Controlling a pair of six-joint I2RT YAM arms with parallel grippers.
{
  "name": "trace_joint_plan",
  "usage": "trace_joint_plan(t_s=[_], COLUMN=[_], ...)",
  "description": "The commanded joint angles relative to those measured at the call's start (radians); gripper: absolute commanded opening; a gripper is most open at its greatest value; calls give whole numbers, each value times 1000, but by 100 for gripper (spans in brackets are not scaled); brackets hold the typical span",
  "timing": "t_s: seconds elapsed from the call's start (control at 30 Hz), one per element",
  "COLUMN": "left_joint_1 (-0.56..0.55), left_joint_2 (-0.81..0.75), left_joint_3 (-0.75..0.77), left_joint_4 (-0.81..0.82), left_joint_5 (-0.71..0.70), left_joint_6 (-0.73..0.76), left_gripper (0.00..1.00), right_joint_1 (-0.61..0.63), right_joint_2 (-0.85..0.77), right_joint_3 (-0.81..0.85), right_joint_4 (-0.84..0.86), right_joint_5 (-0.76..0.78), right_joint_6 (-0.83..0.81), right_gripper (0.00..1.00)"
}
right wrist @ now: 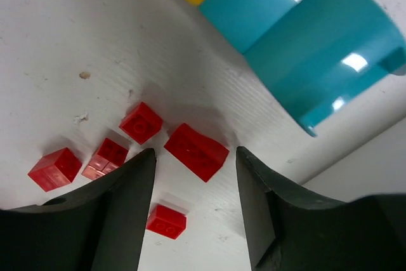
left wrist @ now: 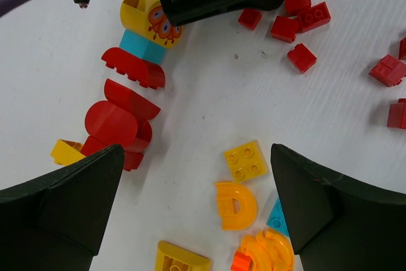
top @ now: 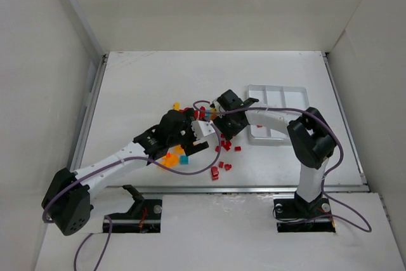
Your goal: Sort the legos into containers by color
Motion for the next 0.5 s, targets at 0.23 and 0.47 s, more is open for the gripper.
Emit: trace_joint_plan(t_s=[0.23, 0.47], left_joint_1=[3, 12], left_joint_2=[-1, 17], left_joint_3=[-8, -8], left_joint_4=[56, 56], left_joint_5=[-23, -23], left_joint_6=[-16, -7], left_gripper=[100, 100], right_joint_1=[18, 18], right_joint_2=[53, 33], right_joint_3=[21, 0], right_joint_4=[50, 68], right_joint_5=[70, 60], right_joint_6=[8, 17], right_gripper=[38, 25])
